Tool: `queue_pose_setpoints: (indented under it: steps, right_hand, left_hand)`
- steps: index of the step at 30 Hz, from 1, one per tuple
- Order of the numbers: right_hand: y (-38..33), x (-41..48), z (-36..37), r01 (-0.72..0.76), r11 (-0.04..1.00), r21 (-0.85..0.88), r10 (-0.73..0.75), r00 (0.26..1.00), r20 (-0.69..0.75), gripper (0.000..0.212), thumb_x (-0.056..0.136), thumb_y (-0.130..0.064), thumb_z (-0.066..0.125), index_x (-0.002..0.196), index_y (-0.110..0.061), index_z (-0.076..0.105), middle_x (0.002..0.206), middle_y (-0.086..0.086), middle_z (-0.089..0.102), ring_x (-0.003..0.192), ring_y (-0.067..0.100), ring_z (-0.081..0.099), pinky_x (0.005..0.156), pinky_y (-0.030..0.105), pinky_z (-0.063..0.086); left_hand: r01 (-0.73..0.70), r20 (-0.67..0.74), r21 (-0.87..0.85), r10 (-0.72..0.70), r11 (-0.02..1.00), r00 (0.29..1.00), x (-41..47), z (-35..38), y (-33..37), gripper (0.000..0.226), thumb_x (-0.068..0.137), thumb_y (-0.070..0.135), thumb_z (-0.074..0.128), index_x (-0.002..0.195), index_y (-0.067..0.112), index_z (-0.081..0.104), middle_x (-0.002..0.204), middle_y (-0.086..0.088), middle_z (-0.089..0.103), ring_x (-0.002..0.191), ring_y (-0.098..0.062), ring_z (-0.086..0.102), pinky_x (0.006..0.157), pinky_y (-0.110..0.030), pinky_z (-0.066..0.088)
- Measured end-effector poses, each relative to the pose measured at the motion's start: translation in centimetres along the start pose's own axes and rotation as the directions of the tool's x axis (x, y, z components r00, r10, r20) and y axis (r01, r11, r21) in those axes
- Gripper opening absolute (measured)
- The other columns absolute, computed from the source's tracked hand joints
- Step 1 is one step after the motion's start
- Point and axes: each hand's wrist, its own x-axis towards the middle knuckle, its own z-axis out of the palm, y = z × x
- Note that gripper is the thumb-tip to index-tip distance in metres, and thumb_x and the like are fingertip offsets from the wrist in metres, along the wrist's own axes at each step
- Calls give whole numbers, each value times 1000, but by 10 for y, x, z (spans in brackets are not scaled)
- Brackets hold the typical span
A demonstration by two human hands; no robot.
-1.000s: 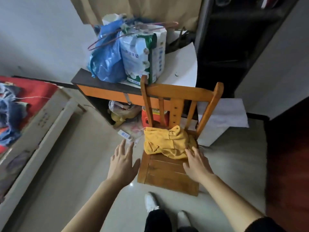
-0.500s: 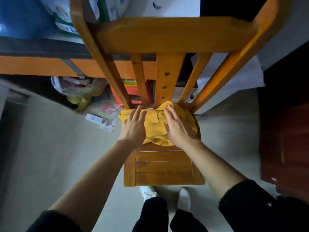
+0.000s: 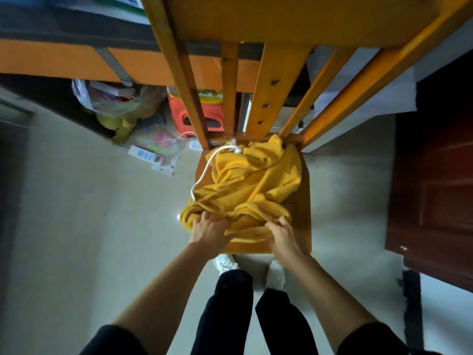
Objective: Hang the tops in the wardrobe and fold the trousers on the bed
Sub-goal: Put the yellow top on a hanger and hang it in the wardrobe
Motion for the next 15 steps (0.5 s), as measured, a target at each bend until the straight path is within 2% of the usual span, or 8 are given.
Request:
queue_pose_setpoints:
  steps: [3, 5, 7, 9, 11, 13, 15]
  right_hand:
    - [-18, -27, -48, -6, 1000, 20, 9, 983, -181, 28, 96, -18, 50, 120, -31, 59, 132, -1, 43, 97, 28, 63, 79, 38, 55]
    - [-35, -45, -92, 16, 999, 35, -4, 949, -314, 26, 98, -17, 52, 121, -25, 58, 137, 0, 41, 99, 26, 63, 80, 35, 54]
    - [-55, -65, -137, 95, 992, 87, -38, 865, -500, 25, 97, -11, 56, 121, -19, 59, 142, 6, 39, 102, 29, 63, 79, 35, 56]
    - [-76, -87, -182, 178, 971, 160, -31, 757, -652, 25, 95, -6, 58, 118, -17, 59, 147, 10, 39, 110, 31, 61, 79, 31, 54]
    - [-98, -110, -225, 252, 928, 274, 20, 700, -714, 26, 97, -4, 54, 118, -19, 57, 142, 8, 46, 119, 29, 56, 86, 29, 50]
    - [-120, -136, -263, 349, 868, 355, 27, 679, -734, 28, 98, -3, 50, 119, -21, 54, 125, 6, 59, 107, 26, 61, 83, 28, 54]
    - [-142, -163, -294, 482, 791, 378, -25, 643, -766, 27, 98, -2, 47, 116, -22, 53, 110, 3, 63, 93, 18, 62, 74, 15, 50]
  left_hand:
    - [21, -32, -159, -26, 987, 999, -35, -30, -1, 65, 85, 74, 43, 133, 29, 50, 131, -10, 43, 127, -34, 36, 105, -47, 34]
    - [23, -35, -387, -39, 922, 999, -57, -71, -4, 69, 81, 77, 45, 118, 22, 60, 122, -7, 48, 117, -30, 44, 99, -48, 42]
    - [28, -53, -697, -89, 717, 995, -82, -117, -8, 65, 79, 76, 51, 102, 16, 64, 107, -5, 60, 98, -23, 57, 84, -44, 52]
    - [-1, -113, -860, -189, 510, 976, -111, -157, -14, 56, 83, 68, 57, 92, 13, 63, 91, -9, 65, 80, -16, 60, 67, -32, 52]
    - [-88, -206, -900, -238, 427, 949, -143, -193, -16, 47, 86, 61, 59, 91, 14, 62, 82, -3, 63, 73, -11, 58, 60, -23, 46]
    - [-173, -293, -890, -239, 421, 926, -175, -221, -17, 44, 88, 55, 61, 93, 12, 68, 81, 0, 66, 76, -13, 62, 63, -23, 48]
    - [-186, -328, -864, -243, 467, 913, -205, -241, -18, 44, 89, 52, 61, 91, 9, 70, 80, -6, 67, 72, -15, 60, 62, -26, 47]
